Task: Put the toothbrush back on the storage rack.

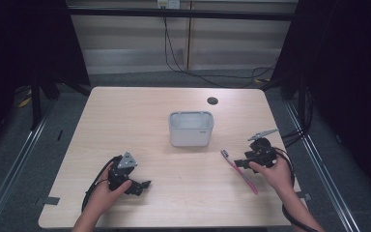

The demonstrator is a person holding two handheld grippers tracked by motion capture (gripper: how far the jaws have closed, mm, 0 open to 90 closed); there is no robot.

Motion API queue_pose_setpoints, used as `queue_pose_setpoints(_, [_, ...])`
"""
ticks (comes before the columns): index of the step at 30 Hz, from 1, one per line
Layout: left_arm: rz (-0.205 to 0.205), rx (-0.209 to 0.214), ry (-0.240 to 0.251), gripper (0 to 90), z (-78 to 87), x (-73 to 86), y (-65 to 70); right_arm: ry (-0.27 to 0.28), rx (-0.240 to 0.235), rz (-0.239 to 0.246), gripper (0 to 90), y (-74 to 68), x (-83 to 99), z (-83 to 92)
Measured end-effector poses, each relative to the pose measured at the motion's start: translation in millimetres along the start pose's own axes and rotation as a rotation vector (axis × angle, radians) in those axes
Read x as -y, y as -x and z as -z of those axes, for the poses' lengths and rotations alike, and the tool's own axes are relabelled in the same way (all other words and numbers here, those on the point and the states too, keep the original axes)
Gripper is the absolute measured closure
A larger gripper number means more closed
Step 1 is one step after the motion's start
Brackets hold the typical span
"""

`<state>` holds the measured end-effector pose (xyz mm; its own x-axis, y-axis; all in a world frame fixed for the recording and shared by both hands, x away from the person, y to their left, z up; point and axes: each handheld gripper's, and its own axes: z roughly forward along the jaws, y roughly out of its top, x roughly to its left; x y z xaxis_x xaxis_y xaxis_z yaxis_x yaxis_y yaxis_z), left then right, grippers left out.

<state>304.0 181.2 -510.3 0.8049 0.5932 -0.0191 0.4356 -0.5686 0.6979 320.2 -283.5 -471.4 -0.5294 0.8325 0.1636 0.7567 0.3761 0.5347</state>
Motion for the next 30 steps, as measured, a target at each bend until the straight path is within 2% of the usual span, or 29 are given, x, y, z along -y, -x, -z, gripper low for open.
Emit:
queue_pose_setpoints(6, [0.000,0.000,0.000,0.0,0.0,0.0,0.0,-0.027,-0.006,0.031,36.4,-8.8,-9.9,-3.4])
queue_pose_setpoints(7, [0.000,0.000,0.000,0.0,0.0,0.0,0.0,-0.029,-0.007,0.049,36.5,-11.0,-12.7,-5.0])
queue_pose_setpoints(11, [-0.001,0.000,0.000,0.0,0.0,0.0,0.0,-0.040,-0.010,0.049,36.6,-14.8,-15.9,-6.7])
queue_pose_setpoints(14, [0.000,0.000,0.000,0.0,0.0,0.0,0.0,-0.053,-0.013,0.075,41.0,-19.5,-19.6,-9.4])
queue_pose_setpoints(30, [0.000,0.000,0.000,0.0,0.0,0.0,0.0,-0.152,0.004,0.130,60.6,-32.4,-28.4,-26.8])
